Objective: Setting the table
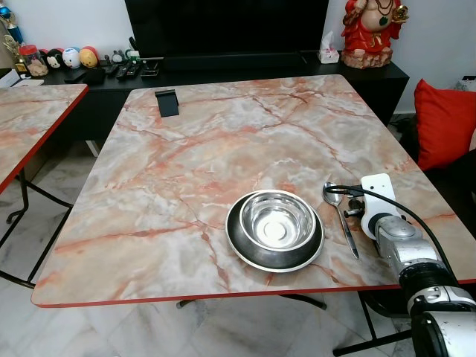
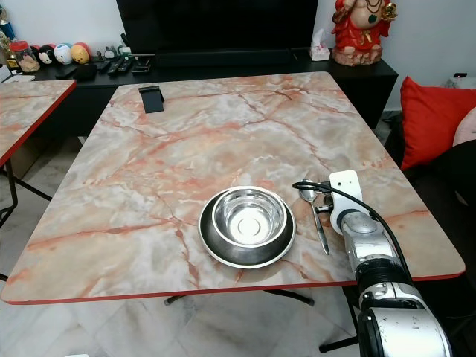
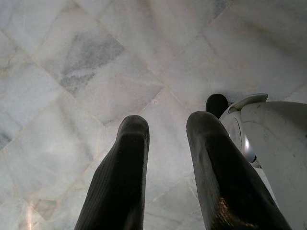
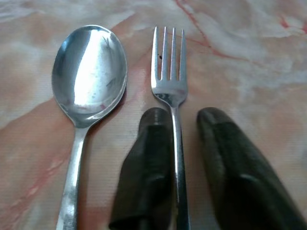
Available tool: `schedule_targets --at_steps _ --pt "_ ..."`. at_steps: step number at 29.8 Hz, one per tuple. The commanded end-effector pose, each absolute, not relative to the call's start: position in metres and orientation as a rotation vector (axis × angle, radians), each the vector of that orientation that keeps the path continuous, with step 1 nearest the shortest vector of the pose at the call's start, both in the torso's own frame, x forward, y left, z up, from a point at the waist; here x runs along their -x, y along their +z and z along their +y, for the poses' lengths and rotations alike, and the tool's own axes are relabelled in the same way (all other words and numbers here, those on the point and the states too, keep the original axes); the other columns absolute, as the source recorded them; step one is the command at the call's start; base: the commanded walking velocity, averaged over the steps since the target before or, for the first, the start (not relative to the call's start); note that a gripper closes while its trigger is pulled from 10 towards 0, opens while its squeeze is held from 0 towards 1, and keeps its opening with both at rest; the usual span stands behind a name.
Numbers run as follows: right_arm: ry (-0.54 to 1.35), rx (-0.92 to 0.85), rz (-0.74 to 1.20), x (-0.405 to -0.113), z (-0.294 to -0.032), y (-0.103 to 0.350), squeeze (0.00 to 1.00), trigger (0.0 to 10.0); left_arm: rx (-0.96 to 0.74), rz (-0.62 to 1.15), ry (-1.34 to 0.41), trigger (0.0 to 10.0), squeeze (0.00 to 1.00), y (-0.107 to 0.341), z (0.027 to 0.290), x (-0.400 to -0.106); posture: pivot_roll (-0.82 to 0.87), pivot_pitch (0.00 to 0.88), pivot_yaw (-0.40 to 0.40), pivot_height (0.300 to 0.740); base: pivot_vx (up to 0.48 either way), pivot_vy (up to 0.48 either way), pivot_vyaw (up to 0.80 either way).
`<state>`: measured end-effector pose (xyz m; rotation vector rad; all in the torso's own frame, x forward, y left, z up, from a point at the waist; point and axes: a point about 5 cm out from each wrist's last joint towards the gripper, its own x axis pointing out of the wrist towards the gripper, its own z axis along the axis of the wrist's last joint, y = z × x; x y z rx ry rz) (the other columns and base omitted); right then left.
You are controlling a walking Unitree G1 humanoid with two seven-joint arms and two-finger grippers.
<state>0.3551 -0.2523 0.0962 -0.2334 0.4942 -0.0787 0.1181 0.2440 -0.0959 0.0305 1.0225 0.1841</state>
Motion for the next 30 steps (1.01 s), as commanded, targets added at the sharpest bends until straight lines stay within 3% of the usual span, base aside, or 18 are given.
schedule_targets --at_steps 1,3,4,5,30 --pt "-0.067 0.226 0.481 -0.360 -0.247 0.102 1.00 10.0 -0.043 1.032 0.178 10.0 0.00 -0.096 0.246 -0.116 -0.07 0.000 0.053 0.732 0.000 0.000 0.00" --pt "-0.069 0.229 0.482 -0.360 -0.247 0.102 1.00 10.0 -0.043 1.032 0.178 10.0 0.00 -0.096 0.246 -0.116 -0.07 0.000 0.054 0.732 0.000 0.000 0.00" --pt "-0.072 0.232 0.483 -0.360 -0.248 0.102 0.79 10.0 -0.043 1.033 0.178 10.0 0.00 -0.096 0.246 -0.116 -0.07 0.000 0.054 0.732 0.000 0.000 0.00" --pt "-0.073 0.233 0.483 -0.360 -0.248 0.102 0.00 10.0 -0.043 1.033 0.177 10.0 0.00 -0.096 0.246 -0.116 -0.07 0.000 0.054 0.732 0.000 0.000 0.00" --pt "-0.108 0.244 0.429 -0.362 -0.255 0.115 0.00 10.0 -0.046 1.033 0.171 10.0 0.00 -0.096 0.246 -0.117 -0.08 0.000 0.062 0.732 0.000 0.000 0.00"
